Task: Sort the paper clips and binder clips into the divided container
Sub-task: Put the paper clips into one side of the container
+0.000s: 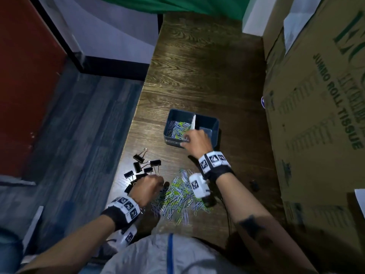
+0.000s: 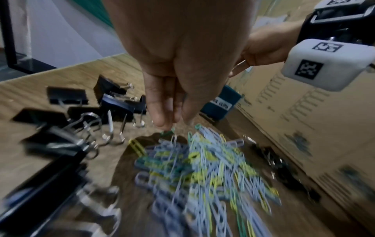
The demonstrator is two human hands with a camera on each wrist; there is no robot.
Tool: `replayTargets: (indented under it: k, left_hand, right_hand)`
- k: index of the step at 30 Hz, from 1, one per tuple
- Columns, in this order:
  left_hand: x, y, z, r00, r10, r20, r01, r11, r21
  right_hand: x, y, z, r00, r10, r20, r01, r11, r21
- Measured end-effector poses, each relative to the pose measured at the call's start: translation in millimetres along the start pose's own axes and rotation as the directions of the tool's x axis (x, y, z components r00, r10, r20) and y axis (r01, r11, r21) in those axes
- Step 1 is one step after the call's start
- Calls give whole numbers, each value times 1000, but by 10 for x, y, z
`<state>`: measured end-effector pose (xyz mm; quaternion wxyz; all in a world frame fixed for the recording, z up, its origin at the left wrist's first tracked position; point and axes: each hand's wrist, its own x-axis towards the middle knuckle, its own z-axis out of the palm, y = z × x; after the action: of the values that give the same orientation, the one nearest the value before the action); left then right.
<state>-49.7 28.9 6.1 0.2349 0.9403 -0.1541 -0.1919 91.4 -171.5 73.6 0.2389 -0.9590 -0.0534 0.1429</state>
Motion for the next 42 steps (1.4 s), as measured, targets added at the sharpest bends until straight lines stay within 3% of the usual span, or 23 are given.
replayTargets:
  k: [3,6,9,12,17,24,32,35,42]
  left_hand:
    - [-163,-8,155,994,-41,100,31,994,101]
    - [-209,-32,268,972,-124,199,86,978,190]
    - [-183,3,373,964,-116,241,67,976,205]
    - [-81,81,436,965,-82,250,25,975,222]
    - [93,250,379,983,-42,179,16,989,145]
    - [265,243,317,991,-54,124,43,995,89]
    - [280,260,151,995,-20,102,26,998,-55]
    - [280,330,-5,999,0,37,4,996,-93]
    - [474,558,-668,977,63,-203,-107,971,-214]
  right_hand:
    - [-317,282,441,981,51,186,-40,997,-63]
    - [-624,548,706,917,122,381,-85,990,-112]
    - [-914,648,811,876,100,472,-44,991,-129]
    - [-1078,587,933,904,77,421,35,967,-253]
    - [-1144,506,1021,956,8,293,65,968,-241]
    - [-1160,620,1005,979,103,175,-82,989,-122]
    - [-990,694,898,959,202,199,-202,979,-24]
    - [-967,743,852,960,216,179,-216,976,-22]
    - [-1053,677,571,984,97,152,-104,994,34]
